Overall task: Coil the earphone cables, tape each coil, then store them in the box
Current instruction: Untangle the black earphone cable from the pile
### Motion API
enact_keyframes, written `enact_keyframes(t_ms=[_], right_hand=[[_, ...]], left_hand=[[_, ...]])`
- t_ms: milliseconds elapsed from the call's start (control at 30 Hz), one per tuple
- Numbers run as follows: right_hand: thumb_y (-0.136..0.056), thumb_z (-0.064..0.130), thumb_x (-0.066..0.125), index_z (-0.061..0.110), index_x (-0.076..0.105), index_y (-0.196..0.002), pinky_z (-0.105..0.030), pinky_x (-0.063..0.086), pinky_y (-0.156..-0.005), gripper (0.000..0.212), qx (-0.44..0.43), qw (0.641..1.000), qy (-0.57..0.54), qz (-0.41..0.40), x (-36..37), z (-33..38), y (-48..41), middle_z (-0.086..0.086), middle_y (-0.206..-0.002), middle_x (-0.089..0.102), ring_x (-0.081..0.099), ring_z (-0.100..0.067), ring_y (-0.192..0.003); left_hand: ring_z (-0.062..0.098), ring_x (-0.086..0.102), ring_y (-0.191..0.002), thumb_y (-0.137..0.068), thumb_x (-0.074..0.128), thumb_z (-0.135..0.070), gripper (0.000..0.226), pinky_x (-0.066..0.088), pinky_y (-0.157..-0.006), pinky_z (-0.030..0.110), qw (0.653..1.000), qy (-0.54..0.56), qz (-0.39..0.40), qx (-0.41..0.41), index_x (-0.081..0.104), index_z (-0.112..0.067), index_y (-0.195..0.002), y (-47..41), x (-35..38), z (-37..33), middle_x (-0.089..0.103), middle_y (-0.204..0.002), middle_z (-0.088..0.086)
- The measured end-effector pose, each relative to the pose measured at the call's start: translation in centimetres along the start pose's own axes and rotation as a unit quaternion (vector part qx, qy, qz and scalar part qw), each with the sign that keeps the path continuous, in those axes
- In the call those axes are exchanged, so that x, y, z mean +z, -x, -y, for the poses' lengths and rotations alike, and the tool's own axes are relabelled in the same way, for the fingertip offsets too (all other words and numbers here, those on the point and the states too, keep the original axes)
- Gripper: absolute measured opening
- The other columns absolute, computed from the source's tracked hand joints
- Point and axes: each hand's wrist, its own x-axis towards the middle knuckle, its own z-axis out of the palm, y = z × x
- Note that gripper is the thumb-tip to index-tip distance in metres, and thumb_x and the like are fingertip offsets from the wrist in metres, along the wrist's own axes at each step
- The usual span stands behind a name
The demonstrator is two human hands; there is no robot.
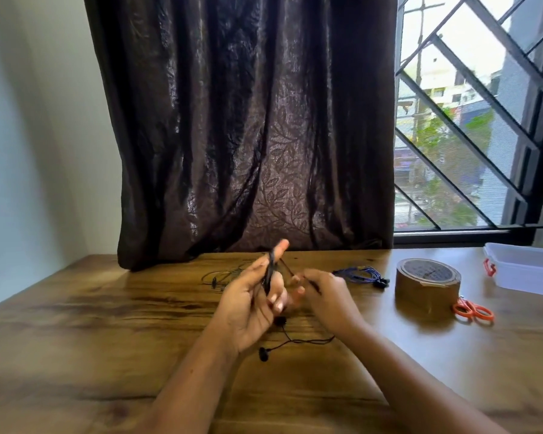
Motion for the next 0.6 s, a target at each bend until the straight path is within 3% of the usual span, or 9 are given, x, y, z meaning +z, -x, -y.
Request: enact_keyframes(t_ms=[67, 133, 233, 300, 367, 433, 467, 533, 600], right_hand=[[-0.095, 0.023, 0.050, 0.029, 0.066, -0.087, -0.036, 0.055, -0.067, 0.019, -0.020, 0.997, 0.048, 0.057, 1.0, 1.1, 0.6, 0.009, -0.081, 0.068, 0.062, -0.008, -0.070], [-0.097, 0.031, 0.047, 0.027, 0.066, -0.093, -0.036, 0.055, -0.067, 0.020, -0.051, 0.991, 0.056, 0.113, 1.8, 2.5, 1.2, 0.007, -0.083, 0.068, 0.062, -0.010, -0.071], [-0.100, 0.040, 0.040, 0.026, 0.060, -0.095, -0.032, 0.050, -0.066, 0.025, -0.104, 0.970, 0.114, 0.187, 2.2, 4.3, 1.9, 0.005, -0.090, 0.067, 0.061, -0.014, -0.077], [-0.100, 0.041, 0.037, 0.027, 0.059, -0.100, -0.032, 0.048, -0.067, 0.026, -0.142, 0.961, 0.147, 0.189, 1.8, 4.9, 2.0, 0.004, -0.093, 0.066, 0.061, -0.016, -0.080], [-0.099, 0.043, 0.037, 0.029, 0.059, -0.102, -0.032, 0.050, -0.070, 0.027, -0.179, 0.959, 0.165, 0.141, 0.8, 4.9, 1.7, 0.006, -0.095, 0.067, 0.063, -0.015, -0.083], [-0.097, 0.047, 0.037, 0.029, 0.063, -0.102, -0.027, 0.051, -0.070, 0.031, -0.213, 0.960, 0.176, 0.052, -0.3, 4.5, 1.2, 0.009, -0.096, 0.069, 0.065, -0.012, -0.083], [-0.095, 0.049, 0.038, 0.030, 0.064, -0.100, -0.023, 0.049, -0.068, 0.032, -0.223, 0.958, 0.178, 0.001, -0.8, 4.0, 0.9, 0.011, -0.095, 0.069, 0.065, -0.009, -0.081], [-0.092, 0.047, 0.044, 0.030, 0.067, -0.095, -0.019, 0.048, -0.064, 0.028, -0.222, 0.959, 0.154, -0.089, -1.9, 3.0, 0.4, 0.014, -0.091, 0.068, 0.064, -0.004, -0.077], [-0.091, 0.041, 0.052, 0.030, 0.068, -0.091, -0.018, 0.049, -0.064, 0.019, -0.190, 0.968, 0.100, -0.127, -2.6, 2.2, 0.2, 0.016, -0.087, 0.066, 0.062, -0.001, -0.077]], left_hand=[[0.020, 0.062, -0.055, -0.102, 0.022, -0.016, 0.039, 0.056, -0.060, 0.027, 0.997, 0.005, -0.056, 0.057, 0.047, -0.018, -0.133, -0.3, -0.5, -0.3, 0.063, -0.062, 0.010], [0.021, 0.070, -0.070, -0.103, 0.021, -0.018, 0.040, 0.057, -0.063, 0.025, 0.988, -0.038, -0.106, 0.108, 0.038, -0.025, -0.139, -0.6, -1.6, -0.5, 0.072, -0.076, 0.011], [0.019, 0.070, -0.092, -0.104, 0.023, -0.020, 0.046, 0.051, -0.087, 0.030, 0.953, -0.177, -0.182, 0.168, 0.019, -0.027, -0.149, -1.5, -3.8, -0.4, 0.075, -0.088, 0.006], [0.020, 0.063, -0.109, -0.104, 0.028, -0.021, 0.047, 0.041, -0.102, 0.036, 0.916, -0.283, -0.221, 0.180, 0.016, -0.032, -0.148, -1.9, -5.4, -0.5, 0.074, -0.099, 0.005], [0.013, 0.058, -0.113, -0.102, 0.034, -0.019, 0.047, 0.039, -0.095, 0.019, 0.876, -0.401, -0.218, 0.158, 0.022, -0.038, -0.143, -2.0, -5.9, -0.5, 0.069, -0.113, 0.005], [0.002, 0.058, -0.099, -0.101, 0.038, -0.011, 0.045, 0.037, -0.078, 0.003, 0.853, -0.481, -0.181, 0.094, 0.033, -0.026, -0.143, -1.8, -5.2, 0.1, 0.067, -0.108, -0.001], [0.000, 0.060, -0.083, -0.101, 0.037, -0.009, 0.043, 0.041, -0.070, 0.003, 0.861, -0.483, -0.152, 0.052, 0.039, -0.019, -0.142, -1.6, -4.4, 0.6, 0.069, -0.091, -0.002], [0.008, 0.056, -0.052, -0.101, 0.032, -0.009, 0.037, 0.048, -0.059, 0.015, 0.899, -0.430, -0.079, -0.025, 0.045, -0.012, -0.136, -1.1, -2.6, 1.4, 0.059, -0.057, 0.001], [0.012, 0.048, -0.044, -0.101, 0.029, -0.009, 0.035, 0.049, -0.062, 0.028, 0.937, -0.340, -0.025, -0.077, 0.052, -0.012, -0.127, -0.6, -1.1, 1.7, 0.048, -0.047, 0.001]])
